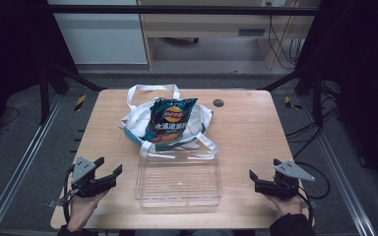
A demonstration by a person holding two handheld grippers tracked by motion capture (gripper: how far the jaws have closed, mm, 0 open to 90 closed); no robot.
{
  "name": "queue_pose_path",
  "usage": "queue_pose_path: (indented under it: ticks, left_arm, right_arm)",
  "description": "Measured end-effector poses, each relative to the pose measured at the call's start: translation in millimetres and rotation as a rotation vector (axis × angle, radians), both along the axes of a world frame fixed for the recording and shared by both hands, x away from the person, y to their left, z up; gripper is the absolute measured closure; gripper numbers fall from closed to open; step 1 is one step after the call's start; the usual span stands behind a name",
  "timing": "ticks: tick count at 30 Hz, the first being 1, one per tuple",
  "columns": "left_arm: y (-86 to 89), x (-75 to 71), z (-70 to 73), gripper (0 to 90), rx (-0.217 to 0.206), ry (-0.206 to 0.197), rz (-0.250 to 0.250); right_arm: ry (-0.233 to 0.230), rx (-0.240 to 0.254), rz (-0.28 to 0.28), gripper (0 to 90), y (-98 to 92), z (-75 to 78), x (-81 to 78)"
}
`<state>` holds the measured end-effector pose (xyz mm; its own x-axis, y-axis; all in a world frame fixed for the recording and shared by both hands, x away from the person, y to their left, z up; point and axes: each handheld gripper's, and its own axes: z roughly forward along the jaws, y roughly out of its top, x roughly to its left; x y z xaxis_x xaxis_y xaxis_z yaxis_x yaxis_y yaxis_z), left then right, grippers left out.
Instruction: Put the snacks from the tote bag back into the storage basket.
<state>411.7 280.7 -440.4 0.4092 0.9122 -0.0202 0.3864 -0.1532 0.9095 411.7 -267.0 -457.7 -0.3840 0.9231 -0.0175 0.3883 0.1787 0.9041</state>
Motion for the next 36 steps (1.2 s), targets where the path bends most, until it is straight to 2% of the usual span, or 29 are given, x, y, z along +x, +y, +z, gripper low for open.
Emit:
queue_pose_path:
  ticks: [8, 21, 29, 36]
  left_arm:
    - [-2.8, -0.7, 2.1, 25.3, -0.006, -0.013, -0.012]
    - [-8.3, 2.5, 6.4, 24.4, -0.017, -0.007, -0.03]
    - [-11.6, 2.8, 14.0, 24.1, -0.048, -0.024, -0.047]
    - [-15.6, 5.8, 22.1, 24.0, -0.051, -0.034, -0.063]
  right_arm:
    - [-0.009, 0.004, 0.003, 5.1, 0.1, 1.2, -1.2]
    - [-0.015, 0.001, 0.019, 4.9, 2.1, 2.0, -0.7]
    - [-0.021, -0.003, 0.021, 4.8, 3.5, 3.2, -0.8]
    - [-0.027, 0.001, 0.029, 4.6, 3.9, 4.3, -1.0]
